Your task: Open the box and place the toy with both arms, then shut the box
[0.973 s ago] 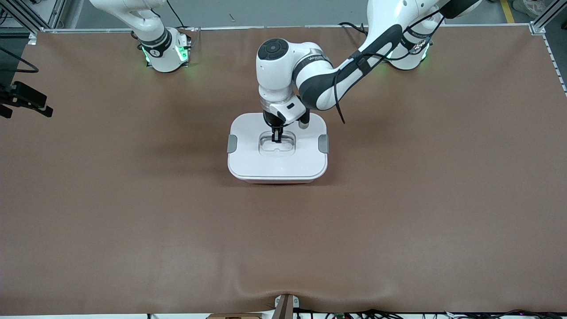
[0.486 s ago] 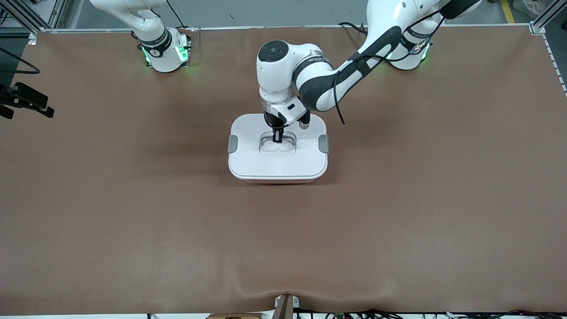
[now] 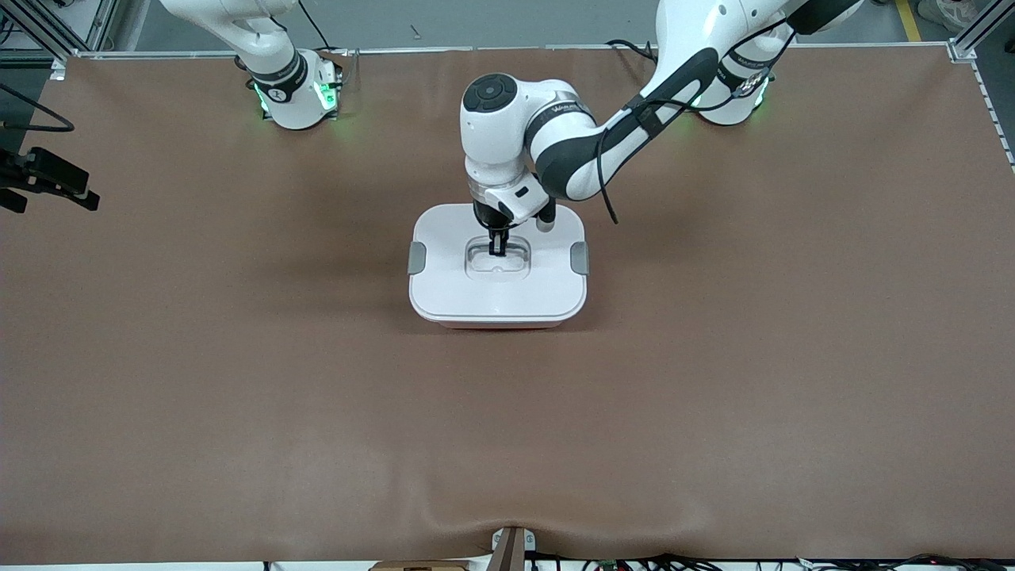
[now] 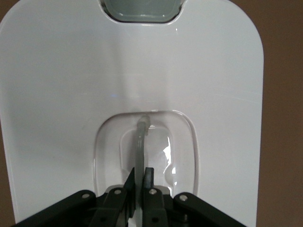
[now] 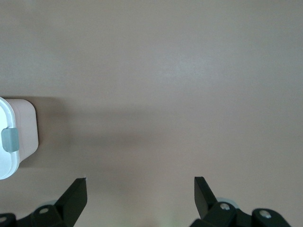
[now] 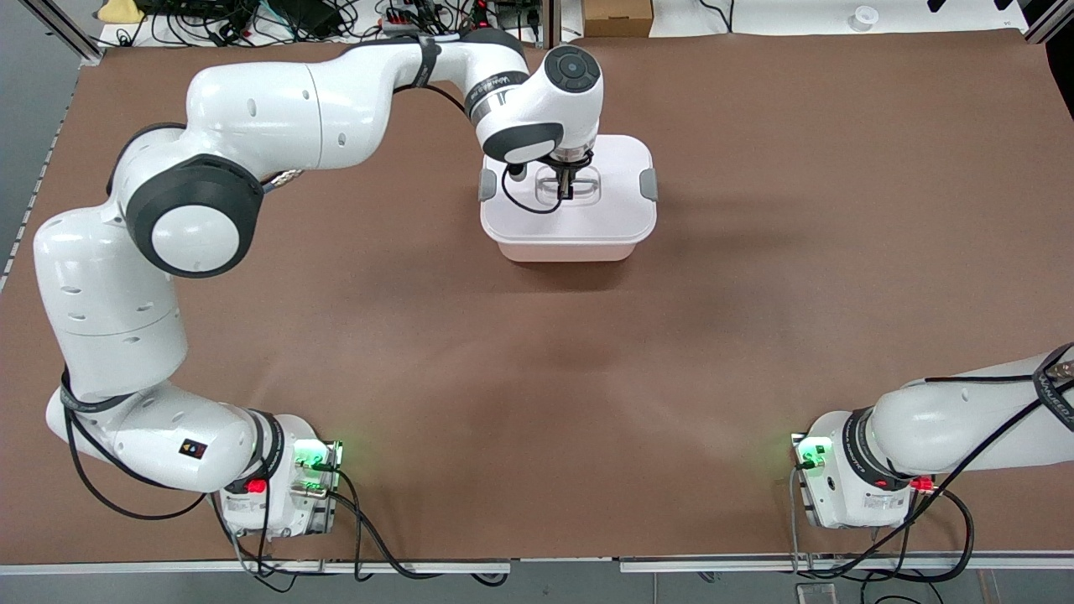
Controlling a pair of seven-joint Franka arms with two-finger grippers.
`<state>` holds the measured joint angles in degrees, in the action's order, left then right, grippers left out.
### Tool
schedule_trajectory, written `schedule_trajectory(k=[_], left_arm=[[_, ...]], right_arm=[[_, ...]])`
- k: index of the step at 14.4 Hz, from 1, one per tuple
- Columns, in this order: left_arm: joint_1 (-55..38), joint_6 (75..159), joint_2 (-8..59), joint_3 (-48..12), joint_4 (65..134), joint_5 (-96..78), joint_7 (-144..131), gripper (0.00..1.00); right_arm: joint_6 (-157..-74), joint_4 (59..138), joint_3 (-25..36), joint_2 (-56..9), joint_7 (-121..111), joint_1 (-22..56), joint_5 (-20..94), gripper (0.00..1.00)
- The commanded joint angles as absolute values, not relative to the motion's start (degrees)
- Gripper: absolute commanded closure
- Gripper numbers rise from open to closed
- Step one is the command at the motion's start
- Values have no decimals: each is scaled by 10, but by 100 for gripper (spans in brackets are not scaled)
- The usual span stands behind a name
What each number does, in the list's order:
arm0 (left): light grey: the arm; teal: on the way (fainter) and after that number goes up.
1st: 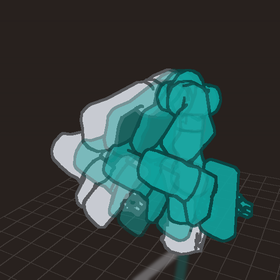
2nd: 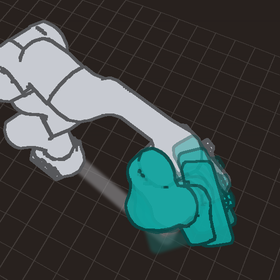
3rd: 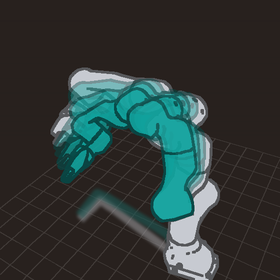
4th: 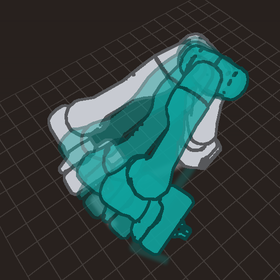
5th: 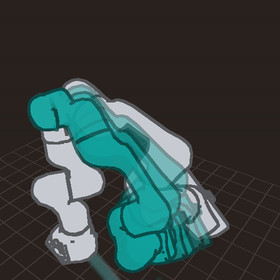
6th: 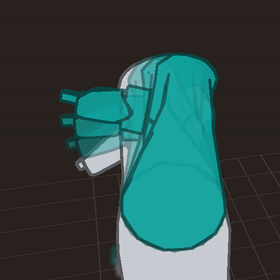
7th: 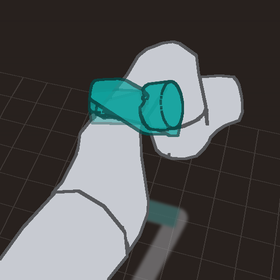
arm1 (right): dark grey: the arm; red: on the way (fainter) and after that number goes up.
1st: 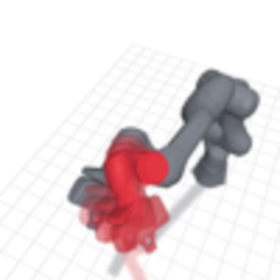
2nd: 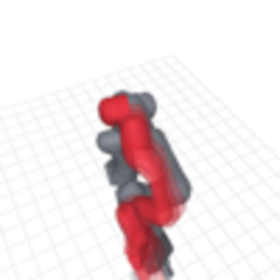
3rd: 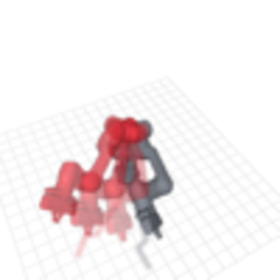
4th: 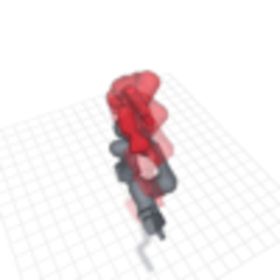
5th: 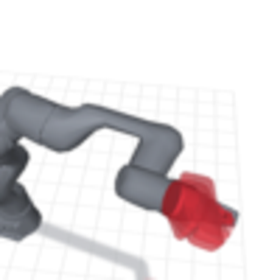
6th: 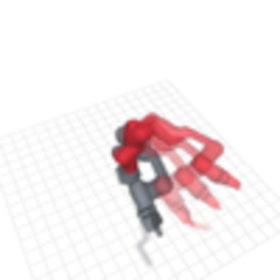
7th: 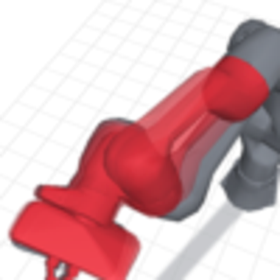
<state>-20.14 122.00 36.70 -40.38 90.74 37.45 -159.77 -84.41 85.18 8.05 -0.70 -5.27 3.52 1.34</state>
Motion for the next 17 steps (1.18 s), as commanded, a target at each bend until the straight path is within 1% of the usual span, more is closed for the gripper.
schedule_trajectory(k=[1, 4, 5, 6, 7, 10, 14, 17], left_arm=[[-200, 1217, 369, -407, 941, 426, -1724, 100], [-198, 1216, 366, -407, 936, 426, -1718, 100], [-199, 1213, 363, -407, 936, 426, -1712, 56], [-200, 1211, 361, -407, 932, 427, -1704, 19], [-200, 1210, 351, -408, 931, 426, -1690, 0], [-197, 1180, 327, -417, 925, 403, -1662, 0], [-192, 1126, 296, -418, 888, 322, -1579, 0], [-149, 1078, 273, -421, 847, 250, -1478, 0]], right_arm=[[-841, 850, 82, -8, -55, 37, 10, 0], [-844, 850, 82, -8, -52, 37, 10, 0], [-847, 849, 82, -8, -52, 38, 10, 0], [-847, 848, 82, -8, -52, 37, 10, 0], [-847, 848, 82, -8, -51, 36, 10, 0], [-846, 845, 82, -10, -56, 32, 11, 0], [-847, 831, 82, -28, -54, 31, 11, 0], [-846, 810, 84, -40, -55, 27, 11, 0]])
